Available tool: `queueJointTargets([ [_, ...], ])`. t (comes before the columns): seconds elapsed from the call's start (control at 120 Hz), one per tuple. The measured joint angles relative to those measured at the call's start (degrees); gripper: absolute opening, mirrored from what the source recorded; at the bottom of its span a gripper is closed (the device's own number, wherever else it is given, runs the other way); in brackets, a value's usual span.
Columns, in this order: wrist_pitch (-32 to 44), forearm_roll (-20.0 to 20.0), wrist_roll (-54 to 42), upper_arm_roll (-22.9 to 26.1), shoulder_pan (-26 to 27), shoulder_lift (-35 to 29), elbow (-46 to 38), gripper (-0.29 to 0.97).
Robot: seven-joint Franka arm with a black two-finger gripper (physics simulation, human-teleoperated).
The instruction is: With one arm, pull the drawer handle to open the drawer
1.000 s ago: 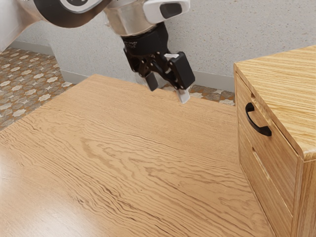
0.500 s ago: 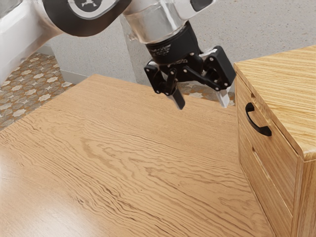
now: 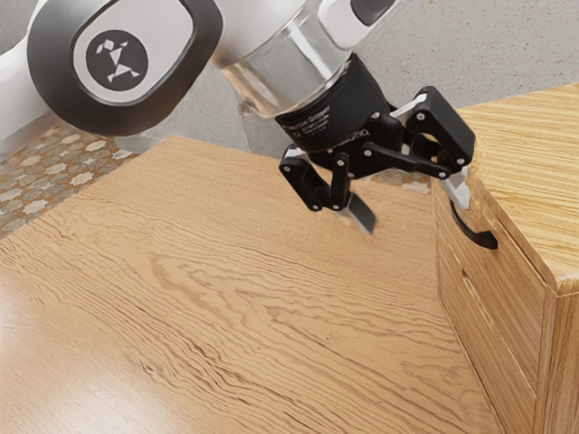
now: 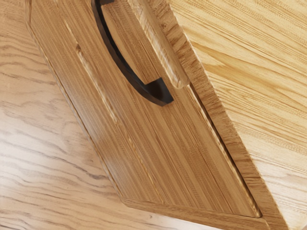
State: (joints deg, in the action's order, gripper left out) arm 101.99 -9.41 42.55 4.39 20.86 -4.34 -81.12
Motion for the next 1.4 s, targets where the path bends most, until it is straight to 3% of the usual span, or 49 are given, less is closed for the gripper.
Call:
queueJointTargets([
  [0.167,0.5,2.3,3.4,-0.2,-3.0,2.3,0.3,0.68],
  [0.458,2.7,3.0,7.4,-1.3,-4.4,6.6,0.4,0.68],
  [0.717,4.9,3.1,9.4,-1.0,-1.8,9.8,0.5,0.68],
  [1.4,5.3,4.1,11.9,-1.3,-2.4,10.0,0.2,0.68],
])
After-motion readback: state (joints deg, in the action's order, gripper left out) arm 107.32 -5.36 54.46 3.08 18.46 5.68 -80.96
